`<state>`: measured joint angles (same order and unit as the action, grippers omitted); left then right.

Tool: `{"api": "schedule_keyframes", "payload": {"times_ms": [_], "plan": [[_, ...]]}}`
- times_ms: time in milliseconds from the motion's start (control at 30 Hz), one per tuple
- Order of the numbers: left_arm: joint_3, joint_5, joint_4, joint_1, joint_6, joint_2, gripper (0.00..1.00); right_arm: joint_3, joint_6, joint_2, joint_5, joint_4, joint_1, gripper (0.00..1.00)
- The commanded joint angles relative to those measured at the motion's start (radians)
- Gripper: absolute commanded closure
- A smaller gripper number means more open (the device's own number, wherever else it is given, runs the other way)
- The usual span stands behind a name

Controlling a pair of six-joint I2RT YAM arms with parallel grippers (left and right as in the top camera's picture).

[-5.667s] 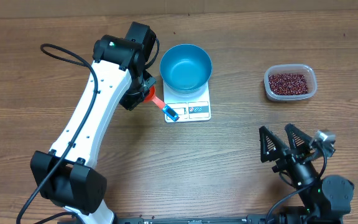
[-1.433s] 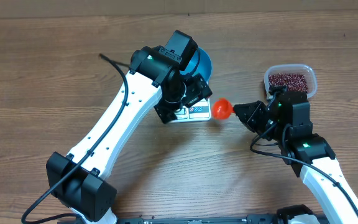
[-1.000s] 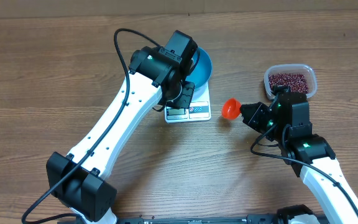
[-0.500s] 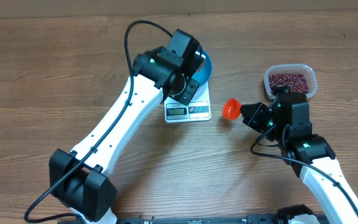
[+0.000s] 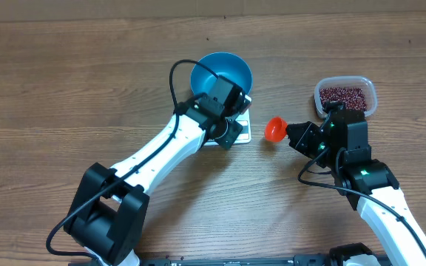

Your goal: Scoop item into bowl and weigh 150g on scale

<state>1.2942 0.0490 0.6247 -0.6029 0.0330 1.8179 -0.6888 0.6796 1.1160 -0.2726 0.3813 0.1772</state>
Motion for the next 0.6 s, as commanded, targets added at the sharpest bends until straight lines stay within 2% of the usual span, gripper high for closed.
{"api": "schedule_keyframes", "payload": {"times_ms": [0, 333, 567], "plan": [[-0.056, 0.011, -0.047, -0.007, 0.02, -0.011, 0.96, -0.019, -0.008, -0.003, 0.01, -0.008, -0.003, 0.96], [-0.096, 0.011, -0.154, -0.007, 0.02, 0.002, 0.96, -0.019, -0.008, -0.003, 0.01, -0.008, -0.003, 0.96], [-0.096, 0.011, -0.171, -0.01, 0.013, 0.058, 0.96, -0.019, -0.008, -0.003, 0.009, -0.008, -0.003, 0.96]]}}
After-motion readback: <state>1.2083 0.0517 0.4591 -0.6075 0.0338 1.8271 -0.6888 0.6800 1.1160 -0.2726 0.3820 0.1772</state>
